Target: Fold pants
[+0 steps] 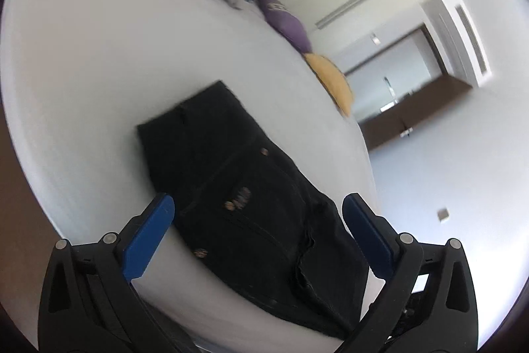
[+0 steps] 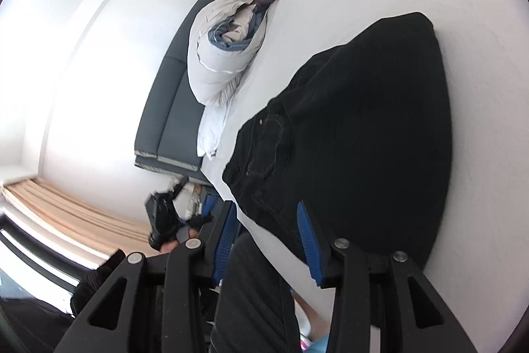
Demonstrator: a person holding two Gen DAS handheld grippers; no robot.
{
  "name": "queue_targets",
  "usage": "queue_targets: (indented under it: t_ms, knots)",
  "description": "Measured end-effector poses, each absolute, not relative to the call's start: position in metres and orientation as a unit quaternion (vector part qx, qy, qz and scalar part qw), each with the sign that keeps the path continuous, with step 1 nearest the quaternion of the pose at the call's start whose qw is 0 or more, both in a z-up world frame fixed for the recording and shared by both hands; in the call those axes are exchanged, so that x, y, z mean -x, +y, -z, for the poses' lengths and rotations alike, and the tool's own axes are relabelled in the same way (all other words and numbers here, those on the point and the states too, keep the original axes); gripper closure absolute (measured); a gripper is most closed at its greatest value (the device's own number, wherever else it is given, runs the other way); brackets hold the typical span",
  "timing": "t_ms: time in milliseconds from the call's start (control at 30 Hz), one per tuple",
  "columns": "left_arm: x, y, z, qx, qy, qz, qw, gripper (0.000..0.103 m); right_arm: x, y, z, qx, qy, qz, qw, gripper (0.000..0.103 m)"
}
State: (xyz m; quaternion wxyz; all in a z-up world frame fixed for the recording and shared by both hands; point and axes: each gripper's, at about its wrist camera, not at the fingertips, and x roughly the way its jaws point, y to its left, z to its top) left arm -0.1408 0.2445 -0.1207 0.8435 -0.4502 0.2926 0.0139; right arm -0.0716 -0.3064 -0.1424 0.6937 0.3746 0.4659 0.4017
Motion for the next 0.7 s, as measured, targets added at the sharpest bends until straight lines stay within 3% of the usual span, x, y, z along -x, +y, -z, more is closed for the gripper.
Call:
queue_targets:
  t_ms: [200,467,567,667,700]
  knots:
    - [0.151,0.301,0.158,0.534,0.28,-0.021,0.798,0.001,0.046,-0.303,0.161,-0.417,0.483,-0.372,0.675,0.06]
    - [0.122,0.31,0.201,0.573,0.301,0.015,0.762,0.005,0.039,-0.302,0.179,-0.42,0.503,-0.351,0.669,0.063]
    - [0.114,0.31,0.206,0.579,0.3,0.023,0.758,0.014,0.037,-0.304,0.181,-0.422,0.505,-0.349,0.667,0.063]
    - [0.101,0.316,0.212,0.598,0.298,0.021,0.744,0.033,0.036,-0.304,0.183,-0.419,0.507,-0.349,0.668,0.063]
    - [0.098,0.318,0.215,0.602,0.3,0.018,0.74,0.045,0.036,-0.306,0.183,-0.42,0.507,-0.348,0.667,0.063]
